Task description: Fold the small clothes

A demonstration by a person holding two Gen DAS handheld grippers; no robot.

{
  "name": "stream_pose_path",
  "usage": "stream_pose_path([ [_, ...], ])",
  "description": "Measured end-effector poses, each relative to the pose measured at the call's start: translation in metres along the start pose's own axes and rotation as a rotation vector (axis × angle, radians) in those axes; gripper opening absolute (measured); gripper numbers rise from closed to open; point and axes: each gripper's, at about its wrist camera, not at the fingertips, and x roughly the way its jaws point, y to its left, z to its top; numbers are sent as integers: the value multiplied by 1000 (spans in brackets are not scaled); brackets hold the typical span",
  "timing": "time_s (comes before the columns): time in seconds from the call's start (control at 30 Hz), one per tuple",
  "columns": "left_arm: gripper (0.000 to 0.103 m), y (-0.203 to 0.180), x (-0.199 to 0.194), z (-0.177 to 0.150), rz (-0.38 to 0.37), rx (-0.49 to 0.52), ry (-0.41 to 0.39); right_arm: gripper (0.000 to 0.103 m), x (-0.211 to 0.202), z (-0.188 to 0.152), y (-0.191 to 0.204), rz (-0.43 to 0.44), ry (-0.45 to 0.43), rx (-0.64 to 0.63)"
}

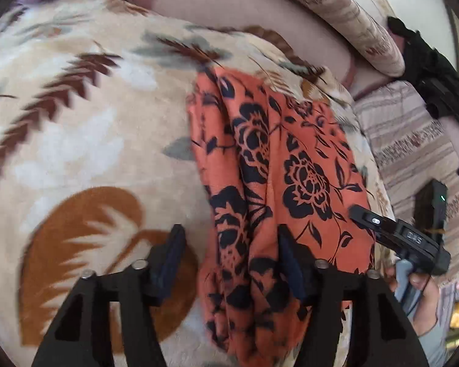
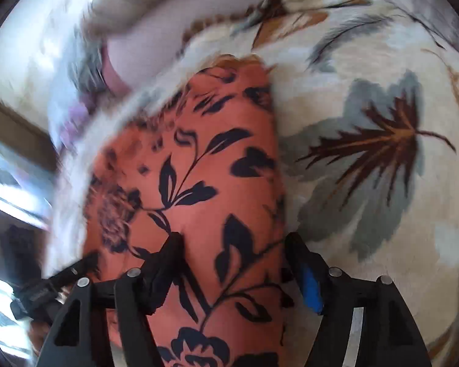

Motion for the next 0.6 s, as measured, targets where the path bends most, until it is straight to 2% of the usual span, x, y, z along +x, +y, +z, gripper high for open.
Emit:
stream_pose_path([
  [0.07,65,-6,-32,-2,7,45,-102,76,-30,1,9,-46,-85,-25],
  [0.1,65,-11,-43,-4,0,66,-131,76,-44,2,15,-18,-119,-30],
  [0.13,65,-14,-50,-8,-5,83,-141,76,-59,3,24,51,-151,-33],
  [0.2,65,-13,-33,-17,47,87,-69,80,-70,4,44,199,-163,-44],
  [0.23,65,-11,-18,-27,99,72,1,91,-67,3,50,313,-120,-31],
  [0.27,66,-1,-6,-28,112,30,45,94,-58,-1,50,388,-72,-10],
  [0.3,67,1,-5,-31,91,-12,25,95,-43,-6,49,413,-24,15],
  [0.33,67,2,-15,-33,87,-21,-3,92,-26,-11,43,327,31,45],
  [0.37,67,-4,-21,-33,100,-14,-20,89,-18,-15,39,284,51,64],
  [0.43,68,-17,-41,-37,147,38,-70,89,-34,-13,47,280,-8,26],
  [0.5,84,-26,-50,-39,172,72,-112,89,-57,-6,61,263,-80,-26],
  [0.53,87,-29,-47,-40,188,77,-121,90,-64,5,67,281,-116,-43],
  [0.6,88,-29,-27,-42,261,93,-71,94,-54,23,70,266,-146,-41],
])
